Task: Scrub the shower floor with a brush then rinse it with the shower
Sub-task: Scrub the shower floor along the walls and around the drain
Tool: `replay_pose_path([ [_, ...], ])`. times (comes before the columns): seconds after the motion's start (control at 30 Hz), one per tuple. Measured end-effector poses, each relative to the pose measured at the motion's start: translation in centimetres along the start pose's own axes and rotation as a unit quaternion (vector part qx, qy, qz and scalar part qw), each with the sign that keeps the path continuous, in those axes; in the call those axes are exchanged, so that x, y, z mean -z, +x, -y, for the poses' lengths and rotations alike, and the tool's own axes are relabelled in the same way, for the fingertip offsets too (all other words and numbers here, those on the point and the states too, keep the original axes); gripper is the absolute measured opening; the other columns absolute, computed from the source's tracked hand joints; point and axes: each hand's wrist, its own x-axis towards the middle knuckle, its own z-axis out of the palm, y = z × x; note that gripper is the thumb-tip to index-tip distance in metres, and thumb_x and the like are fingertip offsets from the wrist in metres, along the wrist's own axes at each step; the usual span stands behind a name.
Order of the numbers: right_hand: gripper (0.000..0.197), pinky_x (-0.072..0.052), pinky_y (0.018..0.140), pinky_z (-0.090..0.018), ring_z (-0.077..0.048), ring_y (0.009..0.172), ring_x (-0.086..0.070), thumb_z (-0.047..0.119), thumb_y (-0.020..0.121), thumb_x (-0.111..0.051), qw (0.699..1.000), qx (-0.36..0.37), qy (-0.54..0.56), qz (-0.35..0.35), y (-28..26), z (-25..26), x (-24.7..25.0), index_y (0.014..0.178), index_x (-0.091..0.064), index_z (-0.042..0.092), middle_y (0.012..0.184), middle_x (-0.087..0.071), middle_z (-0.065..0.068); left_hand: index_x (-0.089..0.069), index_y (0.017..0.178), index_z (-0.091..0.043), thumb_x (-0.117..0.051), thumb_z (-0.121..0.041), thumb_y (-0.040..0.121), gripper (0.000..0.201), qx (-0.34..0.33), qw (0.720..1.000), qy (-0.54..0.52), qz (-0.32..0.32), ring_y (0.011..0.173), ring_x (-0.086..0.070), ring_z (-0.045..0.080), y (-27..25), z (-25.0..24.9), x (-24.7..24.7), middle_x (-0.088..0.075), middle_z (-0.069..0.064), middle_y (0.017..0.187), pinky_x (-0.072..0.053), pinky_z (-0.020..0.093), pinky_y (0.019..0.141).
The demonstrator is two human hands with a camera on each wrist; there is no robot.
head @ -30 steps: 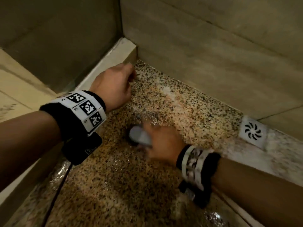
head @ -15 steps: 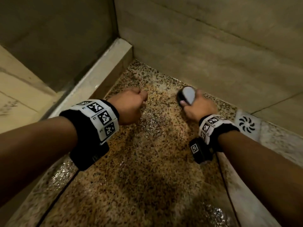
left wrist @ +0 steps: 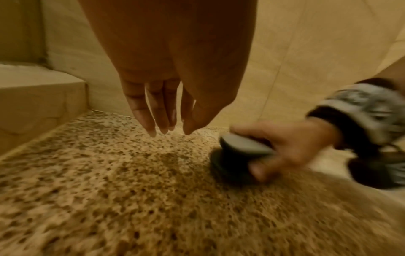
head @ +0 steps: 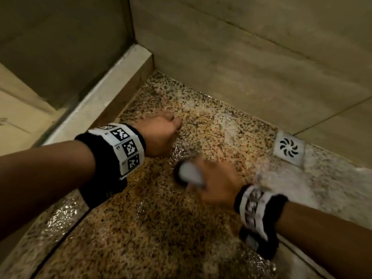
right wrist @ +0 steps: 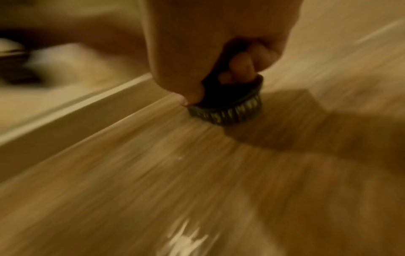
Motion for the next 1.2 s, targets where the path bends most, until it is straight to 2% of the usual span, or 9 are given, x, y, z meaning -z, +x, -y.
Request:
replay_pose_path([
  [0.07,0.051,-0.04,0.053,-0.021,-0.015,0.074,-0.06,0.045,0.09,-0.052,0.999,0.053,-0.012,0.004,-0.4,-0.9,-0.3,0.133,-0.031,0.029,0.087,-0.06,0.007,-0.042,0.126,-0.01,-0.052,-0.015,0.087,0.04,-0.004,1.0,-0.004,-0.002,0.113,-0.046,0.029,0.3,-0.7,0.0,-0.047,0.013,0.123,-0.045,0.037,0.09],
  [0.23,0.057,-0.045,0.058,-0.028,-0.027,0.07,-0.056,0.057,0.086,-0.054,0.963,-0.24,0.034,-0.122,2.2,-8.8,1.8,0.127,-0.033,0.025,0.087,-0.062,-0.006,-0.044,0.124,-0.012,-0.053,-0.013,0.084,0.04,-0.012,1.0,-0.019,-0.013,0.108,-0.048,0.027,0.5,-1.5,0.0,-0.048,0.011,0.119,-0.045,0.035,0.085],
  [0.4,0.058,-0.048,0.056,-0.029,-0.025,0.075,-0.063,0.055,0.087,-0.05,0.999,-0.014,-0.026,-0.036,-2.5,-3.5,-1.7,0.134,-0.034,0.024,0.094,-0.064,0.0,-0.043,0.128,-0.015,-0.052,-0.015,0.086,0.042,0.008,0.999,-0.028,-0.028,0.112,-0.05,0.029,1.3,-1.7,0.6,-0.048,0.01,0.124,-0.047,0.037,0.091],
  [0.57,0.058,-0.043,0.059,-0.028,-0.028,0.075,-0.06,0.055,0.088,-0.053,0.938,-0.311,0.061,-0.142,1.0,-11.9,1.5,0.131,-0.032,0.023,0.09,-0.063,-0.006,-0.044,0.125,-0.013,-0.053,-0.017,0.087,0.039,0.004,0.999,-0.024,-0.024,0.115,-0.046,0.029,2.6,-3.8,0.1,-0.047,0.01,0.123,-0.042,0.034,0.089],
  [0.73,0.056,-0.047,0.057,-0.03,-0.025,0.077,-0.063,0.056,0.088,-0.048,0.999,-0.027,-0.001,-0.042,-2.4,-4.9,-2.4,0.131,-0.031,0.024,0.095,-0.063,0.0,-0.045,0.124,-0.012,-0.052,-0.017,0.087,0.039,-0.01,0.999,-0.024,-0.033,0.113,-0.048,0.031,4.2,-4.7,0.6,-0.048,0.013,0.123,-0.044,0.039,0.091],
  [0.9,0.054,-0.033,0.048,-0.023,-0.022,0.06,-0.047,0.055,0.088,-0.053,0.954,-0.268,0.011,-0.133,-0.2,-13.7,1.2,0.125,-0.031,0.022,0.077,-0.056,0.001,-0.04,0.122,-0.012,-0.052,-0.01,0.084,0.041,-0.017,0.998,-0.056,-0.023,0.105,-0.051,0.028,4.0,-6.2,0.0,-0.05,0.011,0.12,-0.048,0.042,0.088],
  [1.03,0.053,-0.053,0.066,-0.031,-0.022,0.082,-0.063,0.049,0.086,-0.057,0.994,-0.072,0.037,-0.074,-5.2,-8.0,-1.8,0.127,-0.031,0.029,0.095,-0.062,0.002,-0.037,0.124,-0.01,-0.047,-0.011,0.086,0.039,-0.02,0.997,-0.066,-0.035,0.105,-0.052,0.028,3.8,-5.8,0.2,-0.052,0.014,0.122,-0.048,0.044,0.088],
  [1.1,0.047,-0.05,0.059,-0.026,-0.022,0.08,-0.066,0.046,0.085,-0.059,0.997,-0.006,0.051,-0.053,-6.1,-8.5,-2.5,0.121,-0.033,0.03,0.09,-0.062,0.005,-0.035,0.126,-0.01,-0.044,-0.012,0.088,0.039,-0.013,0.997,-0.067,-0.044,0.106,-0.052,0.03,3.7,-5.7,0.4,-0.051,0.016,0.124,-0.047,0.045,0.089],
  [1.2,0.046,-0.035,0.052,-0.022,-0.028,0.067,-0.063,0.053,0.088,-0.055,0.978,-0.157,0.013,-0.138,-3.2,-12.8,-0.4,0.118,-0.041,0.021,0.077,-0.06,-0.001,-0.033,0.128,-0.01,-0.047,-0.014,0.088,0.042,-0.017,0.998,-0.051,-0.014,0.109,-0.049,0.03,3.0,-6.0,0.1,-0.048,0.016,0.127,-0.045,0.042,0.09],
])
